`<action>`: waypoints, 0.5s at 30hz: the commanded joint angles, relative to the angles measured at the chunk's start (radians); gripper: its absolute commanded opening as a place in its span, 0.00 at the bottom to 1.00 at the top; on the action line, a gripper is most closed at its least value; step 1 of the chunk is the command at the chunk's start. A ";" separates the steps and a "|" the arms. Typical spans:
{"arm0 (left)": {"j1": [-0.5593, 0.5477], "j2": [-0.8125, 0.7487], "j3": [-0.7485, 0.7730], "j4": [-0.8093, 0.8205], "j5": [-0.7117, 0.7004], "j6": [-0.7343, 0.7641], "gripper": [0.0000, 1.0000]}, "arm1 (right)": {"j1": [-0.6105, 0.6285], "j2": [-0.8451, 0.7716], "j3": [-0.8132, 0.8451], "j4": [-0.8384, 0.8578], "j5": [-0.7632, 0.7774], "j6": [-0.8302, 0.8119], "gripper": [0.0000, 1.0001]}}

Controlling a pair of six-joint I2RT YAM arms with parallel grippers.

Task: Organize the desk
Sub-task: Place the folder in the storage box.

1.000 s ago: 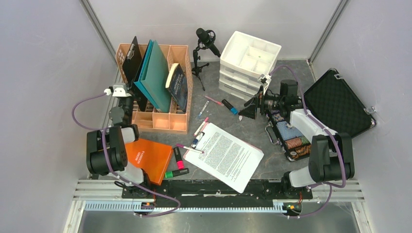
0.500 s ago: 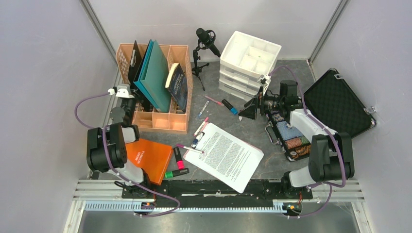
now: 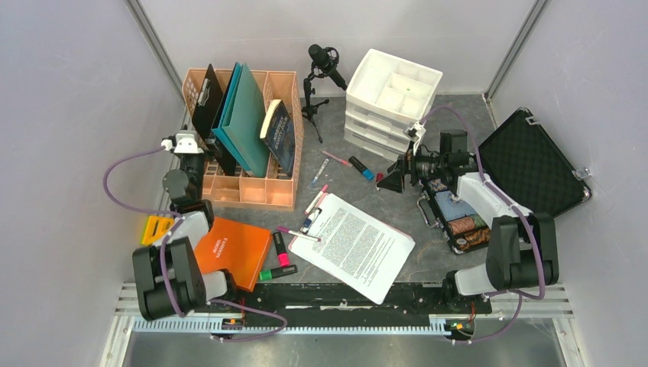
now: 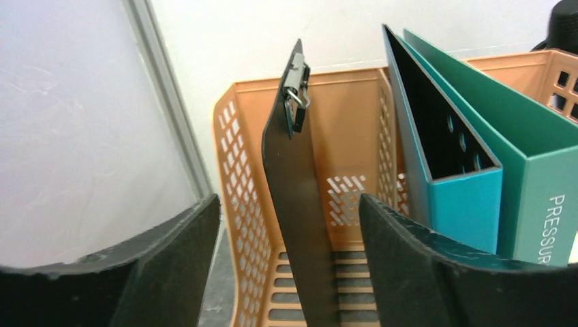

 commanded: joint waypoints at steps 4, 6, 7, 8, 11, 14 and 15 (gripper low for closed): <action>0.007 -0.254 0.068 -0.510 -0.080 0.169 0.97 | 0.007 -0.083 0.042 -0.042 0.064 -0.088 0.98; 0.007 -0.315 0.098 -0.673 -0.088 0.190 1.00 | 0.020 -0.095 0.047 -0.060 0.087 -0.111 0.98; 0.006 -0.345 0.121 -0.753 -0.096 0.192 1.00 | 0.027 -0.103 0.048 -0.069 0.097 -0.126 0.98; 0.007 -0.365 0.151 -0.855 -0.104 0.199 1.00 | 0.036 -0.109 0.052 -0.081 0.111 -0.137 0.98; 0.007 -0.410 0.244 -1.134 -0.132 0.216 1.00 | 0.080 -0.137 0.058 -0.108 0.167 -0.187 0.98; 0.007 -0.443 0.313 -1.371 -0.169 0.215 1.00 | 0.138 -0.167 0.058 -0.123 0.223 -0.238 0.98; 0.007 -0.461 0.324 -1.439 -0.172 0.222 1.00 | 0.159 -0.176 0.057 -0.130 0.243 -0.258 0.98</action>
